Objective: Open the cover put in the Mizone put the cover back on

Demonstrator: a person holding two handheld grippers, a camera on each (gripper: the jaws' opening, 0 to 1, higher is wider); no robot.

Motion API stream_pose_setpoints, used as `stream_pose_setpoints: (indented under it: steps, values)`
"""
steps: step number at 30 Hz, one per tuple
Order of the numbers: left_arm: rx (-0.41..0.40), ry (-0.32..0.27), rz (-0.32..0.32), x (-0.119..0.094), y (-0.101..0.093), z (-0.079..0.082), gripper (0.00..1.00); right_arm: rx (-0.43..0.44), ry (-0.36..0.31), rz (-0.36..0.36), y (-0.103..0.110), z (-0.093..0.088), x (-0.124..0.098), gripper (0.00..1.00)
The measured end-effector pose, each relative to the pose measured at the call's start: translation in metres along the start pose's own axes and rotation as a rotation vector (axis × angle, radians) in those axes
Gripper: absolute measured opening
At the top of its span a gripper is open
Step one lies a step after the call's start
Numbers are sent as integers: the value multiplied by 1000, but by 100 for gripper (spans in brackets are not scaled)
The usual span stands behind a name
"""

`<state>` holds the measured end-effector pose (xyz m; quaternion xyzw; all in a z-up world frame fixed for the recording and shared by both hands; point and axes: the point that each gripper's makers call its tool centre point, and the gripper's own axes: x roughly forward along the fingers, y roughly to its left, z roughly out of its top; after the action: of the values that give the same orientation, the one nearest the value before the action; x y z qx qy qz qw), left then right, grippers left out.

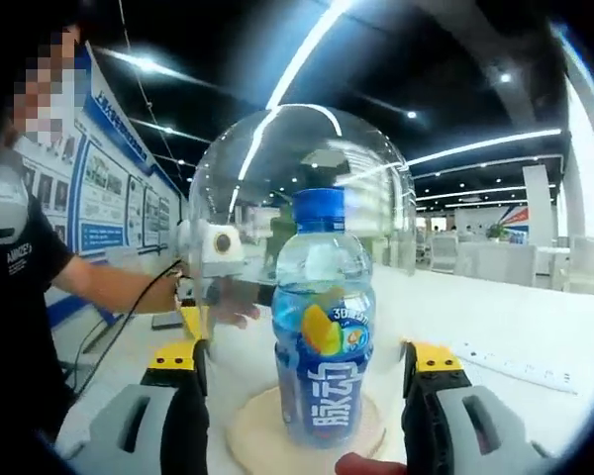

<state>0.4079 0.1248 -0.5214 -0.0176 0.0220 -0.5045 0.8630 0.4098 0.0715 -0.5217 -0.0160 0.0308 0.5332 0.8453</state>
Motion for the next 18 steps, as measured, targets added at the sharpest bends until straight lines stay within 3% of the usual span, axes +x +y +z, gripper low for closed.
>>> stream_pose_setpoints:
  steps: [18]
  values:
    - [-39, -22, 95, -20, -3, -6, 57, -66, 7, -127, 5, 0, -17, 61]
